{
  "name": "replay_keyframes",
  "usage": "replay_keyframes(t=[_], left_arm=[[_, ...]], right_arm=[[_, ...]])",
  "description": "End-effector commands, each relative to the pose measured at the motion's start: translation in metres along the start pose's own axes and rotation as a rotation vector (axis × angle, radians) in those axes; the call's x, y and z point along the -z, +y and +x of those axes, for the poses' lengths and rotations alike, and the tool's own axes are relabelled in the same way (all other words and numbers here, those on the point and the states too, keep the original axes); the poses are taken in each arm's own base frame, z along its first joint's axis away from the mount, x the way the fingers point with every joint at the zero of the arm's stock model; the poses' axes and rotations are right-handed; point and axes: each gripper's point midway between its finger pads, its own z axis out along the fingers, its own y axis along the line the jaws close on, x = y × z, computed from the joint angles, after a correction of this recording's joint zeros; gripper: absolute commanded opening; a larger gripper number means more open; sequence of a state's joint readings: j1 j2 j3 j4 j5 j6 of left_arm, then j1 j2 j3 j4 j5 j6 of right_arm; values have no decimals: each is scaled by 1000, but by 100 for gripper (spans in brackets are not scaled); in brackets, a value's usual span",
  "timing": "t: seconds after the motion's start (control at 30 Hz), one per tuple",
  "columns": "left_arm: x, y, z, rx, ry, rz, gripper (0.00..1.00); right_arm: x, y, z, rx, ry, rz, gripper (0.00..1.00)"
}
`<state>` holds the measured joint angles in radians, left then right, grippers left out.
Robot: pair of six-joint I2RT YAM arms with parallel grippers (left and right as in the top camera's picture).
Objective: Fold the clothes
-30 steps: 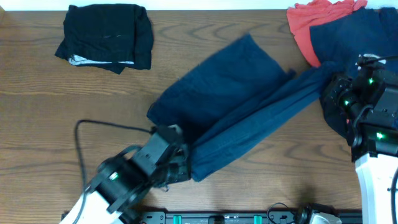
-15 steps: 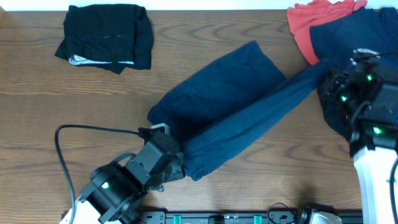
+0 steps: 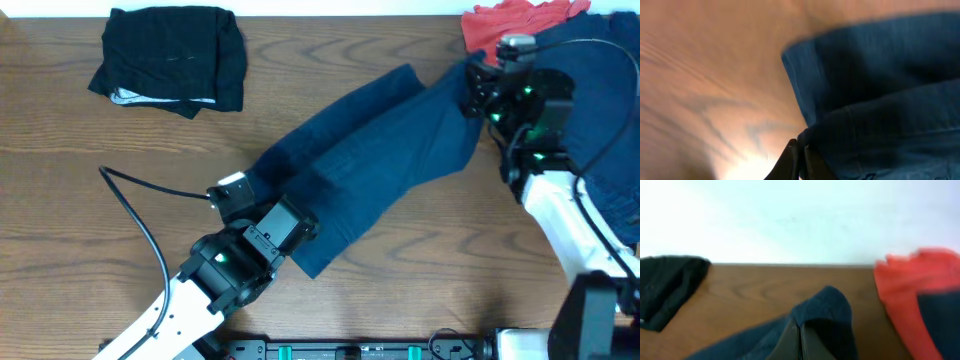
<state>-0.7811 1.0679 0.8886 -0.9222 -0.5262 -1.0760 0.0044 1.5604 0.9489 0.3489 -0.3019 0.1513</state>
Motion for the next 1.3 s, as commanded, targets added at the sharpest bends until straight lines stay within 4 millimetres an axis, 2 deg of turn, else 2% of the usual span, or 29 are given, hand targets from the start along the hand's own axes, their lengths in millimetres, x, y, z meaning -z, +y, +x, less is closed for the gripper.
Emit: replay_keyframes(t=[0.0,0.13,0.27,0.47,0.6,0.8,0.93,1.13,1.27], left_arm=[[1,19,-37,17,-224,-116,6],[0,20,-51,19,-309,-160,6],[-11,27,-57,21,-333,-231,6],[-40,43,-67,77,-328,-353,6],[-60,53,-77,141,-336,-406,6],[-74,56,-100,102,-354,-421,6],[-78,36,-108,-55,-295,-326,7],[-70,-3,-105,-135,-163,-71,7],[-52,-12,-103,-132,-130,25,7]], right_arm=[[-17,-6,-4,52,-43,45,1],[-43,5,19,63,-44,5,1],[-66,12,47,72,-39,-10,1],[-91,28,80,83,-25,-37,1],[-101,40,88,88,-10,-56,1],[-104,42,67,99,-48,-45,1],[-95,45,56,113,13,-32,1],[-61,47,30,182,181,27,1],[-22,53,11,184,270,42,1]])
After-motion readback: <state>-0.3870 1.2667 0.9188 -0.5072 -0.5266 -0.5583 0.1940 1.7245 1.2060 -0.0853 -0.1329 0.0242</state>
